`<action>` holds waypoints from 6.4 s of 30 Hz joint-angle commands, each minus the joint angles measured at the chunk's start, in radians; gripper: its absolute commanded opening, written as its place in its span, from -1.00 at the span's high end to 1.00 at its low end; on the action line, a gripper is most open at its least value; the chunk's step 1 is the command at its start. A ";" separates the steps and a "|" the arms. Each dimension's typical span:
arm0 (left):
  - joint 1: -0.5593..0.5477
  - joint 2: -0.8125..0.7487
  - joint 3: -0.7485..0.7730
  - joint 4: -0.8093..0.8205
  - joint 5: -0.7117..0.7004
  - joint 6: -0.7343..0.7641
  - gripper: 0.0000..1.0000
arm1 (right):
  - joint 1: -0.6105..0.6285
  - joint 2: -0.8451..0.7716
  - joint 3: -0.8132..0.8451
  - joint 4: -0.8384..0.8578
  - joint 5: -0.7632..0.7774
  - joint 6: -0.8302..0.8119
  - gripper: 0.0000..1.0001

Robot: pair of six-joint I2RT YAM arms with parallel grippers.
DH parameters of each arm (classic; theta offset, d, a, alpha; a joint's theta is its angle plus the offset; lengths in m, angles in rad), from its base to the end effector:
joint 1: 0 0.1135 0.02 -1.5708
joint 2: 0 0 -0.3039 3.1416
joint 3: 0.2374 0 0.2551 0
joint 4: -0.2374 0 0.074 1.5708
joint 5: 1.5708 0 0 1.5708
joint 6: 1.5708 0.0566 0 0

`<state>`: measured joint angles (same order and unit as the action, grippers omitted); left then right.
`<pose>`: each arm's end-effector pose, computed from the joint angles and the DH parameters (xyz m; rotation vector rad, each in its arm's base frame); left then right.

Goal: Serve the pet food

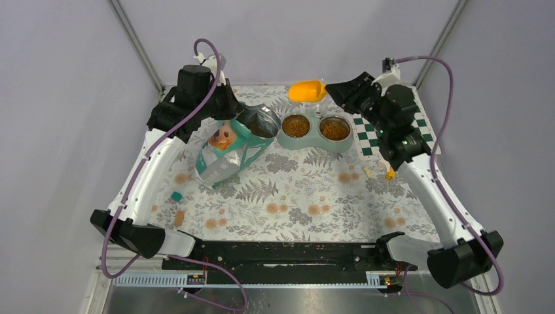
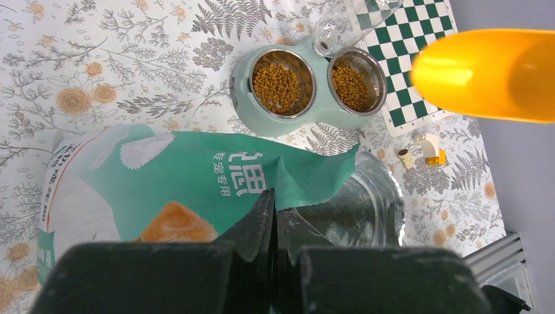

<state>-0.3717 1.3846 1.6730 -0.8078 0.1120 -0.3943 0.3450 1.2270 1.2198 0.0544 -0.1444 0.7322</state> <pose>0.2748 -0.1139 0.4755 0.0454 2.1392 -0.5749 0.2756 0.1077 0.4640 0.1888 1.5933 0.9596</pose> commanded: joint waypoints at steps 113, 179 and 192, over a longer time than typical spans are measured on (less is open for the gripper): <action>0.015 -0.041 0.059 0.088 -0.024 0.009 1.00 | 0.172 0.046 0.041 0.036 -0.195 -0.059 1.00; 0.024 -0.050 0.039 0.090 -0.042 0.003 1.00 | 0.039 0.026 -0.502 1.023 -0.028 0.749 1.00; 0.025 -0.041 0.036 0.089 -0.044 0.005 1.00 | -0.054 0.045 -0.591 0.875 0.099 0.544 1.00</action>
<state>-0.3557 1.3838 1.6752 -0.8059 0.0967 -0.3901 0.3115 1.2613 0.6334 0.9272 -0.1162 1.3804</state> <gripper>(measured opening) 0.010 0.350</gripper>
